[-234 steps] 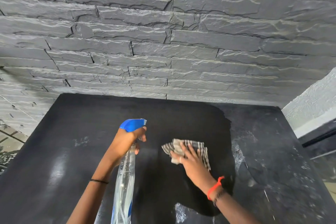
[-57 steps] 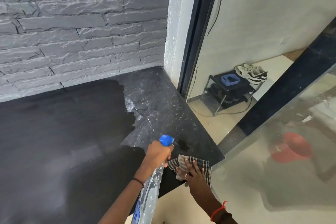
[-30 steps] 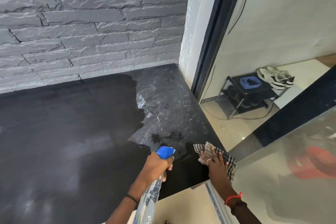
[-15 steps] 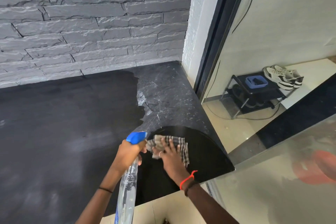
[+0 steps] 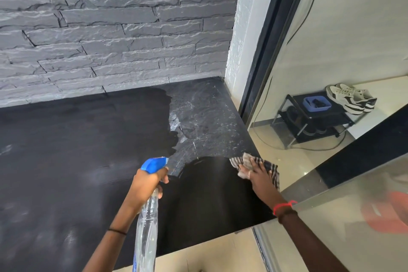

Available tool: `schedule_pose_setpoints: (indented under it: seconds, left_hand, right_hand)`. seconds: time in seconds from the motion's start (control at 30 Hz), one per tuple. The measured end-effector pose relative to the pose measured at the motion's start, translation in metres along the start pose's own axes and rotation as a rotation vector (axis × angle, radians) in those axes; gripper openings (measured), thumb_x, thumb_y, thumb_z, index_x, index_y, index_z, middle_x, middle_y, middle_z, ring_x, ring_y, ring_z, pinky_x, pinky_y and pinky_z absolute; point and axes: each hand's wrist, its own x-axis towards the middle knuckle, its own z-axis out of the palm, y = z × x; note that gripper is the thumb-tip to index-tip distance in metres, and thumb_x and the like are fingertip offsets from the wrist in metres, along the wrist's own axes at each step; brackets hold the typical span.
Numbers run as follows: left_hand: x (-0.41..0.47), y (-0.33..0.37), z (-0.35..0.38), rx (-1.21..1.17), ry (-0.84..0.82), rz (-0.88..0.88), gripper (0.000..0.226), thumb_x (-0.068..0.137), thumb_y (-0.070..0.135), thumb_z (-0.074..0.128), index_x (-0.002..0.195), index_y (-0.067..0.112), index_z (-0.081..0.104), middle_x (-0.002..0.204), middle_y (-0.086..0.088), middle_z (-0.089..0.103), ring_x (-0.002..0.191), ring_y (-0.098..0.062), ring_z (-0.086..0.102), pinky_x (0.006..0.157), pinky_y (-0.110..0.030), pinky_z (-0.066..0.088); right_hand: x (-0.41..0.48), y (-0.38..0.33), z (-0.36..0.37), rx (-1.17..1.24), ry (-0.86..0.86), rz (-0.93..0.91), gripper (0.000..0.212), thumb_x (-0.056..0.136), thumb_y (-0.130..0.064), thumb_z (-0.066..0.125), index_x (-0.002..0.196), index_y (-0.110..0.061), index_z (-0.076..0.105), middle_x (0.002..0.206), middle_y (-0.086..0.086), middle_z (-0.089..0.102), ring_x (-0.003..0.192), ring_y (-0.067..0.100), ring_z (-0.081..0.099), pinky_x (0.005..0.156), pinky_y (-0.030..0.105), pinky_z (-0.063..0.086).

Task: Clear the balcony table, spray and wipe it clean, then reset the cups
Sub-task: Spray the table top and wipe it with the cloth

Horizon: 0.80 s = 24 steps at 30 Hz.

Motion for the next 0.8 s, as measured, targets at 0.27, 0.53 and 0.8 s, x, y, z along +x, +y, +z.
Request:
schedule_pose_setpoints:
  seconds: [0.27, 0.53, 0.8]
  left_hand:
    - [0.000, 0.002, -0.005, -0.007, 0.026, -0.008, 0.011, 0.089, 0.009, 0.057, 0.080, 0.002, 0.059, 0.066, -0.008, 0.061, 0.053, -0.030, 0.051, 0.047, -0.032, 0.041]
    - [0.005, 0.012, -0.008, -0.030, 0.036, 0.012, 0.008, 0.090, 0.009, 0.056, 0.085, 0.004, 0.058, 0.070, -0.012, 0.059, 0.040, -0.021, 0.046, 0.045, -0.031, 0.040]
    - [0.014, 0.007, -0.021, -0.015, 0.041, -0.015, 0.016, 0.087, 0.013, 0.059, 0.084, -0.003, 0.059, 0.070, -0.011, 0.060, 0.045, -0.025, 0.049, 0.046, -0.031, 0.041]
  right_hand:
    - [0.026, -0.108, -0.011, 0.052, -0.044, -0.228, 0.075, 0.082, 0.006, 0.041, 0.142, -0.038, 0.036, 0.160, 0.003, 0.007, 0.145, 0.035, -0.001, 0.116, 0.054, 0.010]
    - [-0.053, -0.096, 0.045, -0.135, -0.044, -0.347, 0.102, 0.030, -0.022, 0.085, 0.122, -0.047, 0.048, 0.139, -0.004, 0.051, 0.121, 0.026, 0.055, 0.087, 0.048, 0.050]
    - [0.001, -0.110, -0.016, 0.041, -0.023, -0.186, 0.072, 0.089, 0.004, 0.036, 0.146, -0.038, 0.024, 0.160, -0.001, -0.001, 0.146, 0.031, -0.004, 0.116, 0.053, 0.005]
